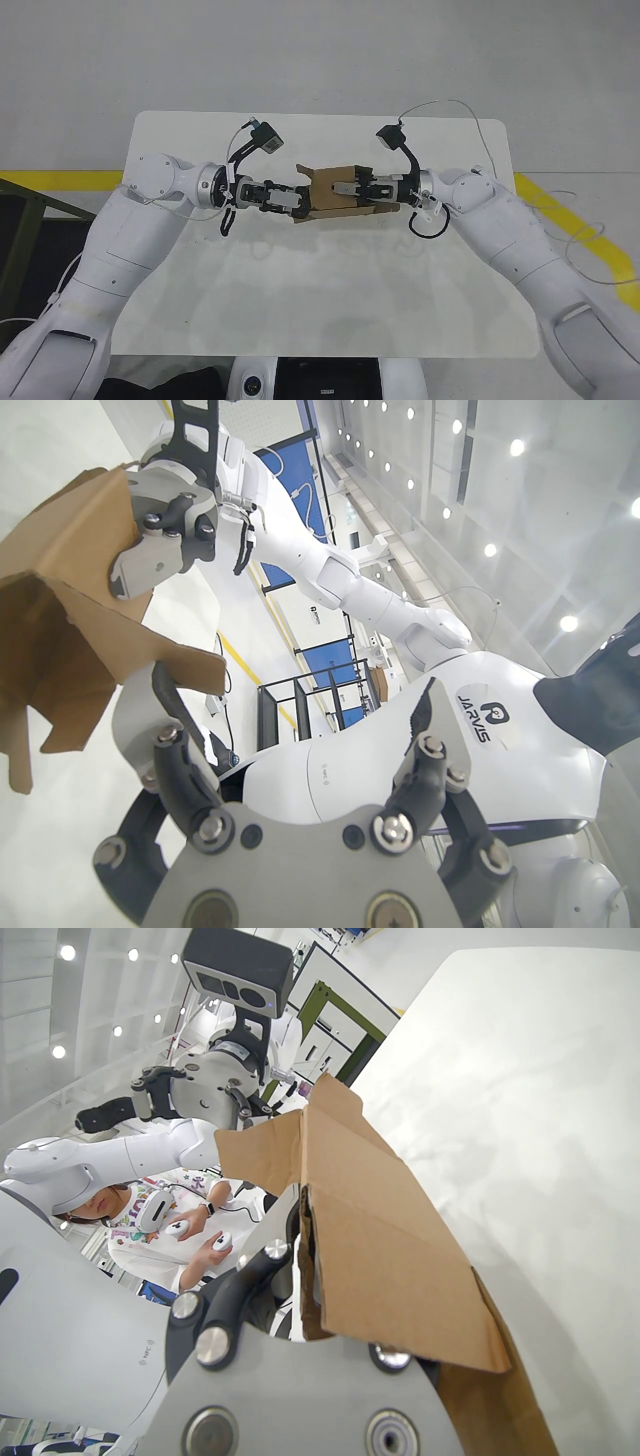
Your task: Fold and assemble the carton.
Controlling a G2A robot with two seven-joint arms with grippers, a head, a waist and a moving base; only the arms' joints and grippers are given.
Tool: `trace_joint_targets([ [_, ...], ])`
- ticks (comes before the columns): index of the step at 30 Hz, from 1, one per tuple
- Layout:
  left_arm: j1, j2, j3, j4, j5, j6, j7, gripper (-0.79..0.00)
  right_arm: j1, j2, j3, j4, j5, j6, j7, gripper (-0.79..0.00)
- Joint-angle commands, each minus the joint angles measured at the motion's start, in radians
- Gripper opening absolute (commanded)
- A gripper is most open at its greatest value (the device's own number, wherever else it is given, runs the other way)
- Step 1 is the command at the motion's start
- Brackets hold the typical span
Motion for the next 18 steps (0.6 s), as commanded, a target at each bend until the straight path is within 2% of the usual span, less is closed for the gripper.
trace_joint_targets([
  [1,-0.001,-0.003,0.004,-0.003,0.000,0.000,0.001,0.000,-0.003,-0.003,0.004,-0.002,-0.006,0.001,-0.001,-0.785],
  [18,-0.004,-0.020,0.016,0.001,0.059,-0.011,0.041,0.000,-0.017,-0.026,0.035,-0.035,-0.047,0.010,0.007,-0.785],
])
